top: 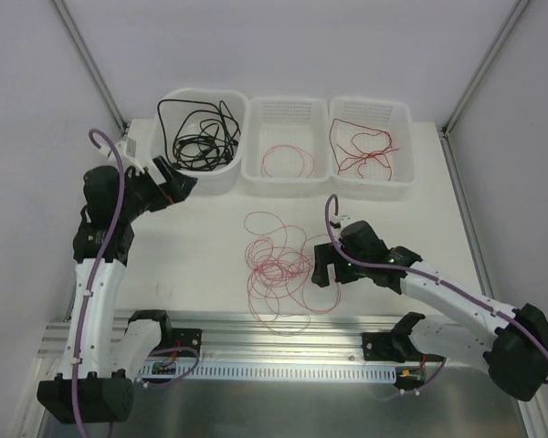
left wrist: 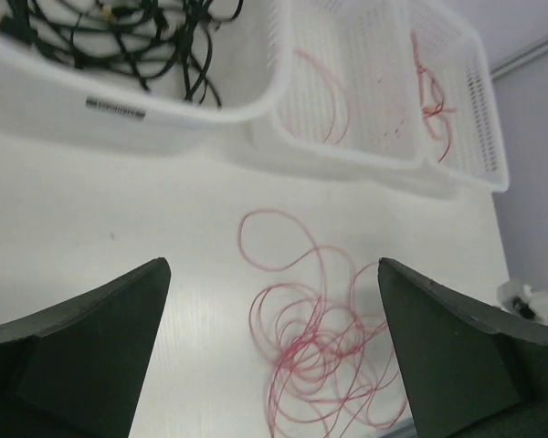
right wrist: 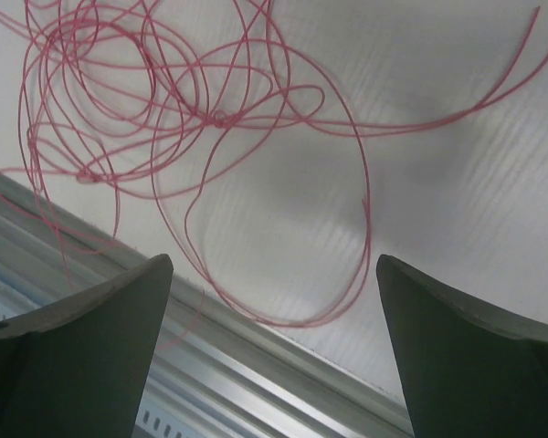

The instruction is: Untangle the cables

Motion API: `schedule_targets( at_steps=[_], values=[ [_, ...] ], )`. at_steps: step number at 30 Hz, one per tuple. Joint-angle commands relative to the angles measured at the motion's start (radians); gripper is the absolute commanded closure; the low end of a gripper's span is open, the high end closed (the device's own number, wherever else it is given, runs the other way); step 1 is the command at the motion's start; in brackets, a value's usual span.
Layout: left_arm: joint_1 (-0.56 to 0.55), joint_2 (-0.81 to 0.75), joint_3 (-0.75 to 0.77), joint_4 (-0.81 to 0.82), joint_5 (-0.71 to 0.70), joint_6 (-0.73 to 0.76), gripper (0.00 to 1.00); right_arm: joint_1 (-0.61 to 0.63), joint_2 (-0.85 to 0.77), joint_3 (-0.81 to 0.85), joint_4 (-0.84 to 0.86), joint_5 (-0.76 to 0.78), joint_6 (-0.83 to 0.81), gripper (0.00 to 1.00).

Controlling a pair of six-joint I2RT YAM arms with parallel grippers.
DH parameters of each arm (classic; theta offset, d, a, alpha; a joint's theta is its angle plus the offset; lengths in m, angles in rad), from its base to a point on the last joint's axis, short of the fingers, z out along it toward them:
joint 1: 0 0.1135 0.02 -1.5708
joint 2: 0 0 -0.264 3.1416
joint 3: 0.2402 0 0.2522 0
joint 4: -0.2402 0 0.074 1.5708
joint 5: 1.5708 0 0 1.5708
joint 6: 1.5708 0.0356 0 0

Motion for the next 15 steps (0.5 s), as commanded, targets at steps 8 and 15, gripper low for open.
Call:
schedule_targets(
  at_steps=[8, 15],
  values=[
    [-0.006, -0.216, -0.440, -0.029, 0.074, 0.048, 0.01, 0.014, 0.274, -0.004, 0.406, 0.056, 0.207, 0.00],
    [-0.006, -0.175, -0.422, -0.030, 0.089, 0.055, 0.01, 0.155, 0.522, 0.226, 0.350, 0.119, 0.094, 0.00]
  ],
)
